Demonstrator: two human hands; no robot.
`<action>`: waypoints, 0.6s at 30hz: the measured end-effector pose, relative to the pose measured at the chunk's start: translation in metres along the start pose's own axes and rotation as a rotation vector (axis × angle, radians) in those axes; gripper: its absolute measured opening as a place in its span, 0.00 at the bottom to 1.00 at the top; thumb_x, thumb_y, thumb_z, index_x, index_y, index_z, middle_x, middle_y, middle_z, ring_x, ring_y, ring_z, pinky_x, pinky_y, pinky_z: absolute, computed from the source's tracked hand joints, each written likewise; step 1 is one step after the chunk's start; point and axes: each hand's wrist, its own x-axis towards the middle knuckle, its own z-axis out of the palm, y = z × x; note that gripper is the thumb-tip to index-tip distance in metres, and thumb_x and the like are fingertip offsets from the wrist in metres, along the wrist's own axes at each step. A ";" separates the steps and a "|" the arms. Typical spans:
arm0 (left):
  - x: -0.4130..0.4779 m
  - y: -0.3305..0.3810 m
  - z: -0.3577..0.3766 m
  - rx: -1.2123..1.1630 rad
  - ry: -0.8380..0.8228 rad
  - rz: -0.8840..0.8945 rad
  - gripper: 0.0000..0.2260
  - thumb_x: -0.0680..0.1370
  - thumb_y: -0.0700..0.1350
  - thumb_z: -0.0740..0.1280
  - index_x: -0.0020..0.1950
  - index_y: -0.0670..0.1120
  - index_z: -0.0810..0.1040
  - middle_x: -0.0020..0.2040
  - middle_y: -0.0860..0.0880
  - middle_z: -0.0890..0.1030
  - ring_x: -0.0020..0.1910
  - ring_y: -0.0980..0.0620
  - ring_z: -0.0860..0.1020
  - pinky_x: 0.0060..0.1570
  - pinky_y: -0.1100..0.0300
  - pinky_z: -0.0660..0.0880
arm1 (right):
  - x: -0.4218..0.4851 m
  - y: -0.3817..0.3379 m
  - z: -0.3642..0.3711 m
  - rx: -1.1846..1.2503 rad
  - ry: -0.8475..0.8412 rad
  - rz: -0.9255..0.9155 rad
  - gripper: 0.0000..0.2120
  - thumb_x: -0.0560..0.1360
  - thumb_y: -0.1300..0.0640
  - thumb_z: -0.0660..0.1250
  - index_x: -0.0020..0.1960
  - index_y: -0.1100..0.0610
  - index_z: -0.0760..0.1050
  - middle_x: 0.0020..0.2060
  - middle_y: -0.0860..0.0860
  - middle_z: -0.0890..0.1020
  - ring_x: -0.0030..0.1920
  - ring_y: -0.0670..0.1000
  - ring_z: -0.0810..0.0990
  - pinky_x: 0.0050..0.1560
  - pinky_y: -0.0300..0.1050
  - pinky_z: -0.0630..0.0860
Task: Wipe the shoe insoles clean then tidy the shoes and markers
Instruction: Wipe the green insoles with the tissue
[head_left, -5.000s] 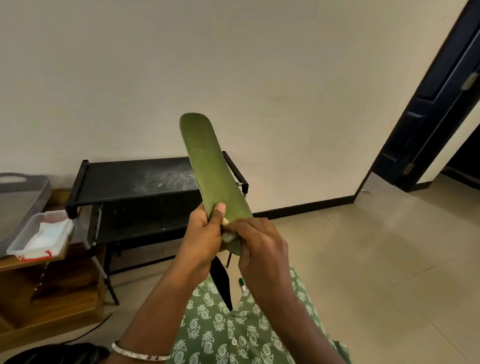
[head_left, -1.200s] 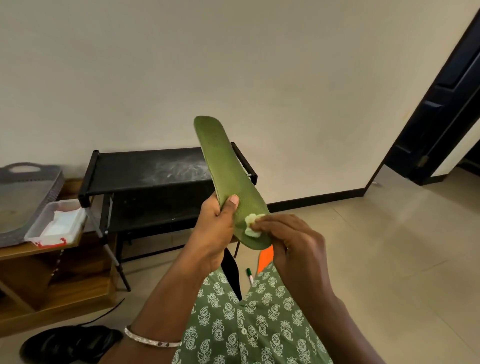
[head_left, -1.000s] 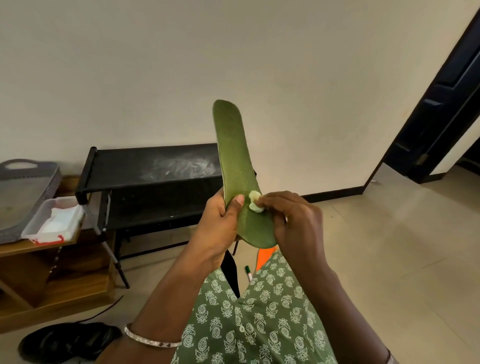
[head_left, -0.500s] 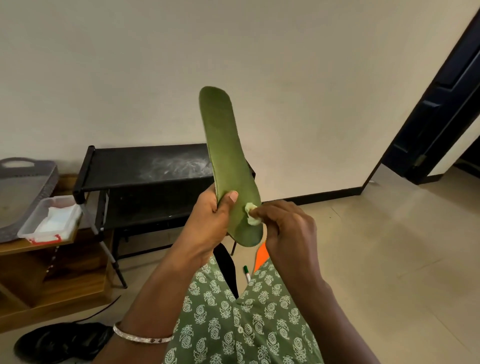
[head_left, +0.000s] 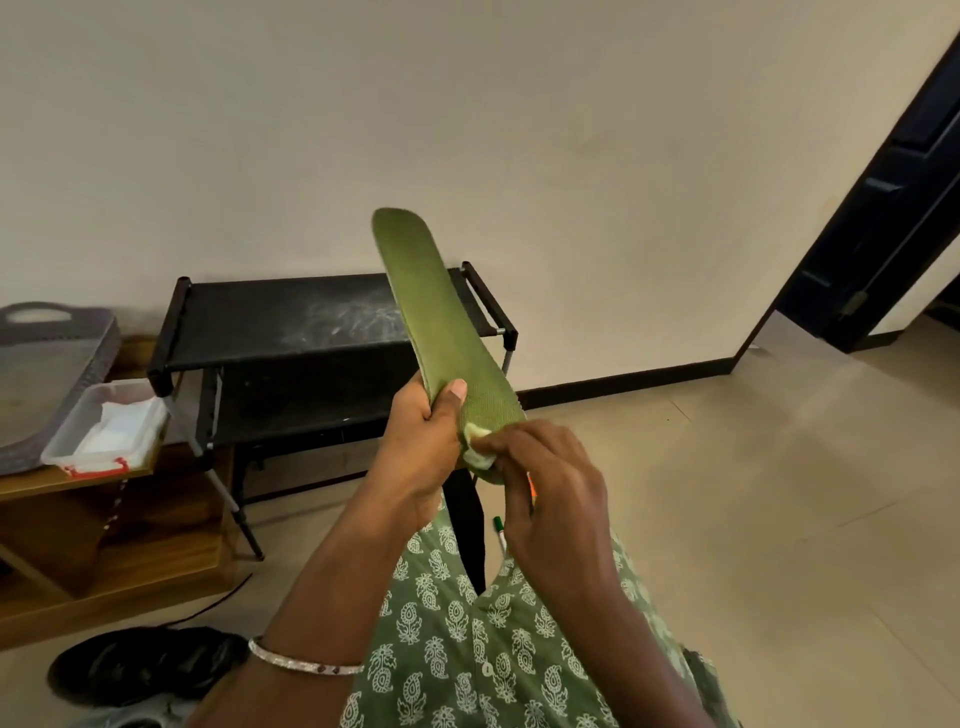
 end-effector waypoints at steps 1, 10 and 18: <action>0.001 -0.002 -0.001 -0.007 0.013 -0.028 0.12 0.85 0.43 0.58 0.67 0.45 0.74 0.58 0.44 0.83 0.56 0.45 0.83 0.54 0.47 0.81 | -0.004 0.001 0.002 0.005 0.005 -0.005 0.10 0.74 0.68 0.69 0.53 0.58 0.83 0.49 0.49 0.83 0.50 0.48 0.78 0.50 0.36 0.75; 0.014 -0.013 0.009 -0.025 0.042 -0.101 0.10 0.85 0.43 0.58 0.66 0.47 0.74 0.55 0.46 0.83 0.53 0.48 0.83 0.41 0.53 0.81 | 0.020 0.033 0.005 -0.053 0.030 0.021 0.09 0.73 0.67 0.72 0.52 0.59 0.84 0.48 0.52 0.83 0.48 0.50 0.79 0.47 0.35 0.73; 0.024 -0.011 0.012 -0.047 0.098 -0.126 0.10 0.85 0.43 0.58 0.64 0.46 0.74 0.56 0.44 0.83 0.54 0.45 0.83 0.44 0.52 0.81 | 0.004 0.020 0.007 -0.038 0.011 -0.025 0.10 0.70 0.65 0.74 0.52 0.60 0.84 0.47 0.51 0.84 0.46 0.47 0.79 0.46 0.27 0.70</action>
